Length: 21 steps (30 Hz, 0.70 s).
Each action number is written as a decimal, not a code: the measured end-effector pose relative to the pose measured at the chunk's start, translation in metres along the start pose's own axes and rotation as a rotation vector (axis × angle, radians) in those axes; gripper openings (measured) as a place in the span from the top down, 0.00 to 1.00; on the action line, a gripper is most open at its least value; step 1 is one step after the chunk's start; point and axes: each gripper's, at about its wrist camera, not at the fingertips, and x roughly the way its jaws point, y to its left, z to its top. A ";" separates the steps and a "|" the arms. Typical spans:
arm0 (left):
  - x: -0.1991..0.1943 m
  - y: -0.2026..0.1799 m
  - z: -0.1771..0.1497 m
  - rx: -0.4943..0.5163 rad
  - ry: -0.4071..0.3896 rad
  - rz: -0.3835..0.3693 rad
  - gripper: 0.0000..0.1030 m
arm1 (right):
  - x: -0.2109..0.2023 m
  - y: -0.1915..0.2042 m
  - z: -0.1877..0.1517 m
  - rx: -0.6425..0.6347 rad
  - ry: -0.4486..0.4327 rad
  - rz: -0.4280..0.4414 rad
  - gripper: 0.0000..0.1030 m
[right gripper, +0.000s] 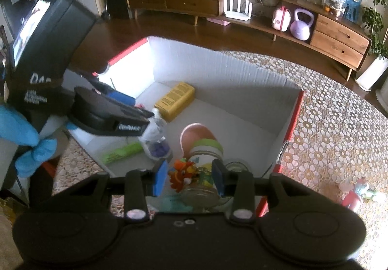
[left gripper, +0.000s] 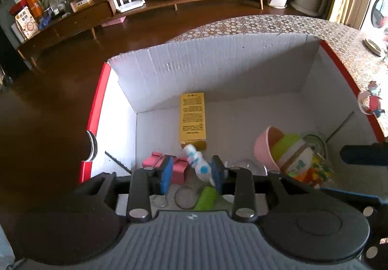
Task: Organize rigid objects
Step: 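Open left tool to drop keyring toy while right tool releases red figure, then move both tools back toward the pink toy figure and glue stick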
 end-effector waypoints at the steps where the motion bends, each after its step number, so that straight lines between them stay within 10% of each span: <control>1: -0.003 0.000 -0.001 0.000 -0.008 -0.001 0.51 | -0.003 0.000 0.000 0.001 -0.007 0.004 0.61; 16: -0.064 -0.012 -0.012 0.001 -0.125 -0.011 0.44 | -0.061 -0.002 -0.013 0.038 -0.108 0.062 0.40; 21: -0.088 -0.023 -0.020 0.019 -0.173 -0.030 0.36 | -0.085 -0.006 -0.026 0.059 -0.159 0.081 0.16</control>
